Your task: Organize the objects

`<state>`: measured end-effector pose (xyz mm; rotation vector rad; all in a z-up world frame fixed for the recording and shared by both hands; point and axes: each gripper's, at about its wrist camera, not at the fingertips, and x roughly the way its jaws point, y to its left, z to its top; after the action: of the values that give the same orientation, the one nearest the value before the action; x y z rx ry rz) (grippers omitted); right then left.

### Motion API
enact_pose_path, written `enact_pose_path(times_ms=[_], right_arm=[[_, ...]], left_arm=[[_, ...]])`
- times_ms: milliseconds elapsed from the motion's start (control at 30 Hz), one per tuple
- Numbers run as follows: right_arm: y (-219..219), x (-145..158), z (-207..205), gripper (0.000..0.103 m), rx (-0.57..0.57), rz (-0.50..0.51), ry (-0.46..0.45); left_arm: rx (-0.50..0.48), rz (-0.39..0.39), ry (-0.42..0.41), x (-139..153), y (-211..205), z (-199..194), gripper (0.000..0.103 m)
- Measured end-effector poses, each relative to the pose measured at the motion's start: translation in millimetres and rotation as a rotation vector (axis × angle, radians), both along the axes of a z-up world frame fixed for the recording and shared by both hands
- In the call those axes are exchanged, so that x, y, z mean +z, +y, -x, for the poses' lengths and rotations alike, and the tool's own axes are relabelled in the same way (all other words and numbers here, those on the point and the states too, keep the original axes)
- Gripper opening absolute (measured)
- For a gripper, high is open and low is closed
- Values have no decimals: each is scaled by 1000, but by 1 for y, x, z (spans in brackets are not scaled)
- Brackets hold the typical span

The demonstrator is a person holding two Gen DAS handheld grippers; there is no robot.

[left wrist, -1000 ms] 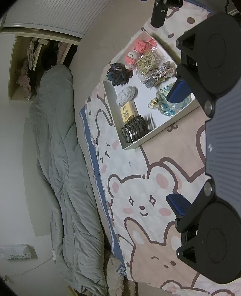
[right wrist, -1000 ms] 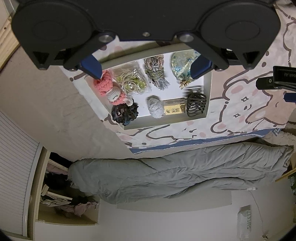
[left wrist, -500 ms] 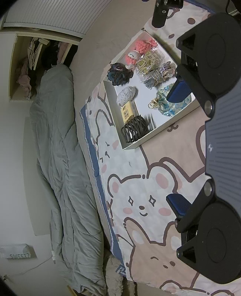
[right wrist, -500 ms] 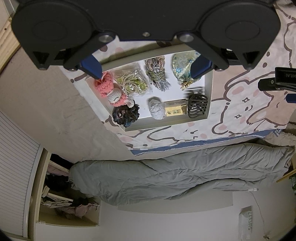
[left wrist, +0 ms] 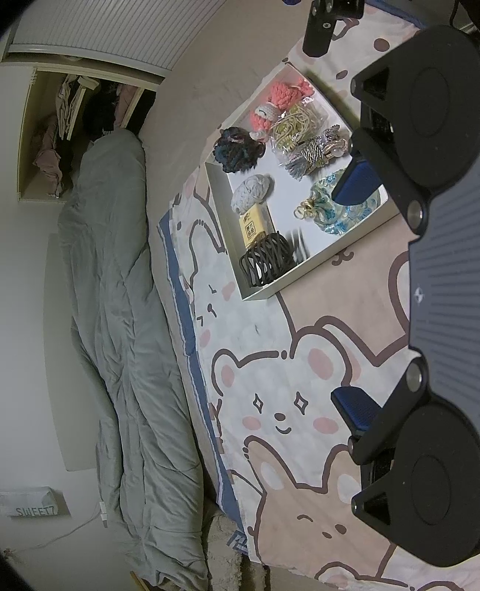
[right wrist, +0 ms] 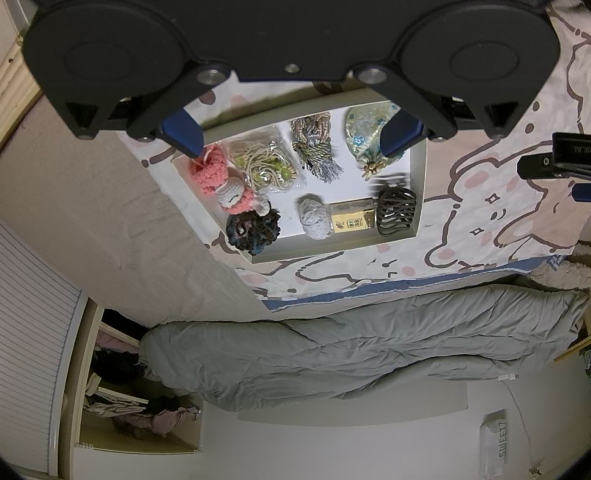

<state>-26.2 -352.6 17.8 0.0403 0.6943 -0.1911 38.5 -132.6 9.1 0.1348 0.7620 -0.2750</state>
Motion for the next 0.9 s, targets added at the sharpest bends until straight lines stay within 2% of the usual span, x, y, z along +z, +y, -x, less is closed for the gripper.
enact_pose_path(times_ms=[900], right_arm=[[-1, -2, -1, 103, 0, 2, 3]], left_arm=[[12, 5, 9, 1, 1, -2, 103]])
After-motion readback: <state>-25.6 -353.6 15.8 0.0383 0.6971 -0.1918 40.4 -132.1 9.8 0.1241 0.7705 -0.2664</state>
